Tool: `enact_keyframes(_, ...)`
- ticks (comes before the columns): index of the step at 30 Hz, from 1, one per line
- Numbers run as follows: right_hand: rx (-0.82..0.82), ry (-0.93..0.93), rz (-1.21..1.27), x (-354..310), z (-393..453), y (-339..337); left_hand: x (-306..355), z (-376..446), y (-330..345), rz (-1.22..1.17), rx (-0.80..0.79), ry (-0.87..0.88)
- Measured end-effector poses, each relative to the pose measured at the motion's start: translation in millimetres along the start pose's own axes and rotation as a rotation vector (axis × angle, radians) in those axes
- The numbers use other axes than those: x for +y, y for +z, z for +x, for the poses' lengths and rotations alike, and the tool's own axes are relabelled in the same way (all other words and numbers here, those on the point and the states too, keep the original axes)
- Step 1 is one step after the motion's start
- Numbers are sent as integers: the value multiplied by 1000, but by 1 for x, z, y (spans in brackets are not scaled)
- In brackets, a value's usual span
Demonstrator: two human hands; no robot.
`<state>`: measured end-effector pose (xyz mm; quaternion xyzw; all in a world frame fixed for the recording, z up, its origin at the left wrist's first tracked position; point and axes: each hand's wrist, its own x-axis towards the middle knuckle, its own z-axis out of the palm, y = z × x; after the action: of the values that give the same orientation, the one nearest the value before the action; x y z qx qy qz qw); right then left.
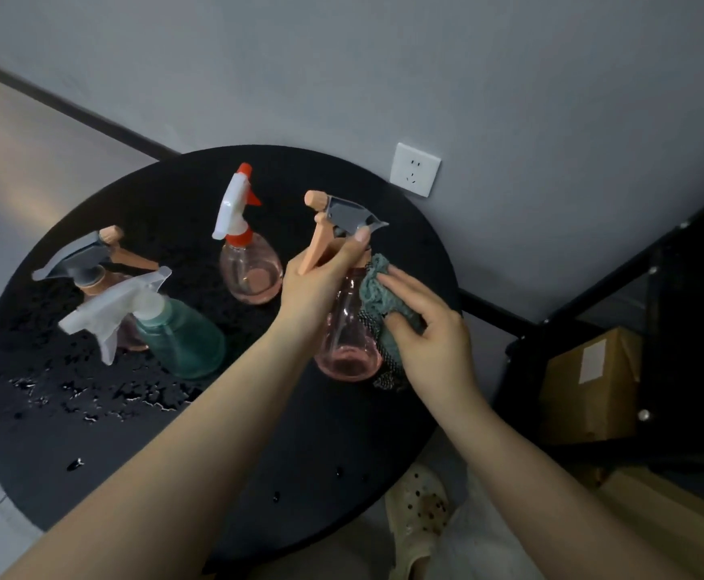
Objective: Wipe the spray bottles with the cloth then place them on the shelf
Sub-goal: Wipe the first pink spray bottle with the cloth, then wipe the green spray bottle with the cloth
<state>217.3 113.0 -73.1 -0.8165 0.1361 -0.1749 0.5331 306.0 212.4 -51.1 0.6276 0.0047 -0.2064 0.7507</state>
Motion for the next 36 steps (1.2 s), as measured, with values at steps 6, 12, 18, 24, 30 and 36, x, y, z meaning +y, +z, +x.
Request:
enact_keyframes(6, 108, 54, -113, 26, 36, -28, -15, 33, 46, 65, -60, 54)
enact_keyframes(12, 225, 150, -168, 53, 53, -40, -42, 64, 77, 71, -143, 105)
enact_keyframes(18, 272, 212, -198, 63, 61, -38, -61, 84, 86, 97, -167, 164)
enact_keyframes(24, 291, 189, -186, 65, 62, -33, -68, 92, 81, 192, -197, 228)
enact_keyframes(30, 270, 165, -221, 68, 55, -33, -77, 95, 56, 411, -270, 313)
enact_keyframes(36, 222, 183, -280, 61, 44, -34, -85, 91, 34, 587, -320, 324)
